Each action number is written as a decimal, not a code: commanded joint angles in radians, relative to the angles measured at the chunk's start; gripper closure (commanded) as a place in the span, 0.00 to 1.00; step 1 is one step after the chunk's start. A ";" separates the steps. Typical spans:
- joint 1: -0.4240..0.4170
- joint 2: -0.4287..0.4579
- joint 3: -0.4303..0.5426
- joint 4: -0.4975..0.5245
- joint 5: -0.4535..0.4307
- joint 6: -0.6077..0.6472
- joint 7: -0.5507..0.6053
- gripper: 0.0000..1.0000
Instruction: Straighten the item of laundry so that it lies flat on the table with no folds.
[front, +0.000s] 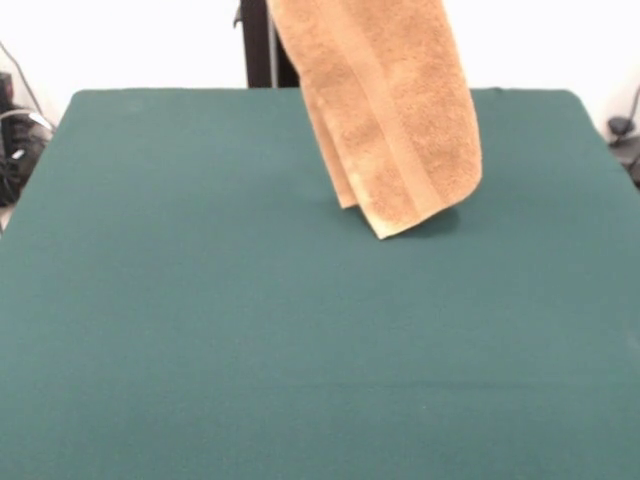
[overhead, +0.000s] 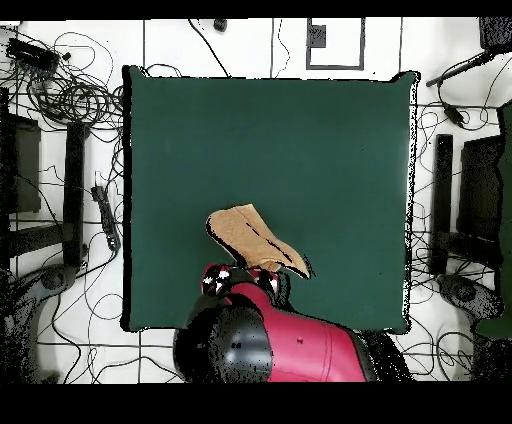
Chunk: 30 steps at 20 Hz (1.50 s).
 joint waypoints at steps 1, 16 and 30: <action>0.031 0.130 0.028 0.072 0.103 0.025 0.254 1.00; 0.082 0.259 0.023 0.072 0.151 -0.047 0.246 1.00; 0.080 0.328 0.017 0.113 0.134 -0.169 0.227 1.00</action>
